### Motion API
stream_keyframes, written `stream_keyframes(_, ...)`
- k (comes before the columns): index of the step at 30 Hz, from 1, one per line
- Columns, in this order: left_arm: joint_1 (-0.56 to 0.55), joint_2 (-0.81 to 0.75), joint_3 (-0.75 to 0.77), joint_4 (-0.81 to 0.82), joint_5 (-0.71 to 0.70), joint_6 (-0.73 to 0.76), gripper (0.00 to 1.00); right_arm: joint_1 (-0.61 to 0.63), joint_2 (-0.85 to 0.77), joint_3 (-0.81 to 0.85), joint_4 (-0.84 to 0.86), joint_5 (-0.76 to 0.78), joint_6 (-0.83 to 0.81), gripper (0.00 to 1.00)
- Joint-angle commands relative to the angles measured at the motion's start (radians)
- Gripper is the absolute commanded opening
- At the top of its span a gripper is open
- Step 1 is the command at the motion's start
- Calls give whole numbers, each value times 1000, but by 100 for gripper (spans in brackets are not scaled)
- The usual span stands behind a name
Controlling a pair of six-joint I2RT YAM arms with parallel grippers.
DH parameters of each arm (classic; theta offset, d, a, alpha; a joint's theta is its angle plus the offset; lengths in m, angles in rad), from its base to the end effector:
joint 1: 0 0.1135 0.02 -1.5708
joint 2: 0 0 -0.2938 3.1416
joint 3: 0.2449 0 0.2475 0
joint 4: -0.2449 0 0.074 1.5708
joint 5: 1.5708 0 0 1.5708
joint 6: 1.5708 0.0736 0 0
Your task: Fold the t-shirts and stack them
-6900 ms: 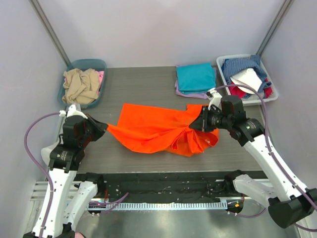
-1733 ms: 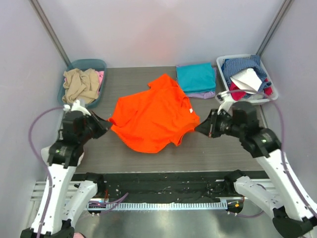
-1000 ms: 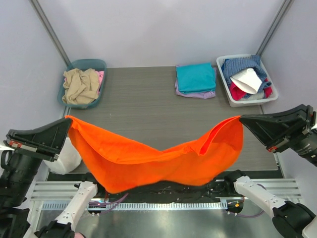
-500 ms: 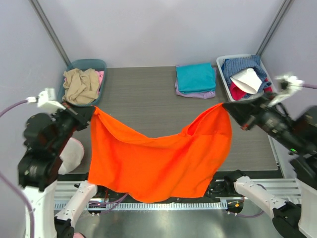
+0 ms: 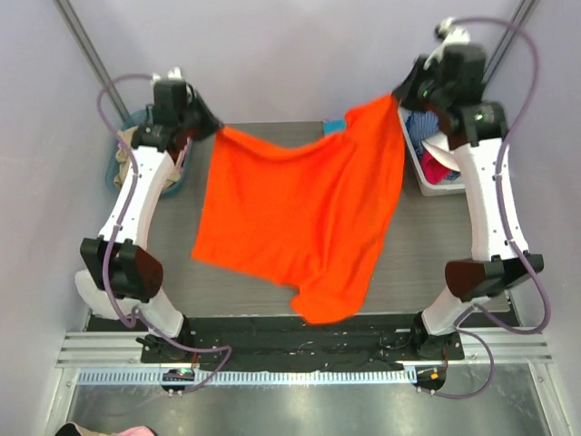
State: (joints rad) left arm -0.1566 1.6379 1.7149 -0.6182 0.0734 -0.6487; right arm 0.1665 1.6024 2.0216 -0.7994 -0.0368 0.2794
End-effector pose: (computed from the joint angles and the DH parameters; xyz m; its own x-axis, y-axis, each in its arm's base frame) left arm 0.3951 -0.0678 0.4090 -0.5370 -0.5252 -0.6602 -0.1340 0.8257 -0.5479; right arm 0.3558 0.0625 0.5049 -0.4067 0.2111 -0.8888 -0.0906 0.9588 0.2692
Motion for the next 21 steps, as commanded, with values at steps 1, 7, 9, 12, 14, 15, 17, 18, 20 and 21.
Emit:
stream_keyframes(1, 6, -36, 441, 14, 84, 12, 0, -15, -38, 445, 55, -57, -60, 1)
stream_keyframes(7, 6, -320, 306, 84, 108, 35, 0, -15, -348, 179, 239, -159, -52, 1)
stream_keyframes(9, 6, -465, 182, 103, 74, 63, 0, -15, -396, 135, 217, -178, -68, 1)
stream_keyframes(12, 6, -602, -85, 133, 36, 109, 0, -13, -501, 25, 175, -196, -86, 1)
stream_keyframes(14, 6, -642, -297, 176, 17, 116, 0, -13, -603, -161, 198, -199, -65, 1)
stream_keyframes(15, 6, -654, -431, 195, 2, 116, 0, -13, -631, -231, 204, -210, -59, 1)
stream_keyframes(17, 8, -658, -564, 259, -32, 115, 0, -13, -703, -454, 215, -229, -39, 1)
stream_keyframes(18, 6, -649, -621, 277, -46, 113, 0, -15, -720, -530, 215, -236, -29, 1)
stream_keyframes(20, 8, -592, -774, 357, -64, 83, 0, -15, -766, -759, 226, -255, 21, 1)
stream_keyframes(21, 6, -567, -857, 389, -66, 71, 0, -15, -777, -835, 235, -287, 42, 1)
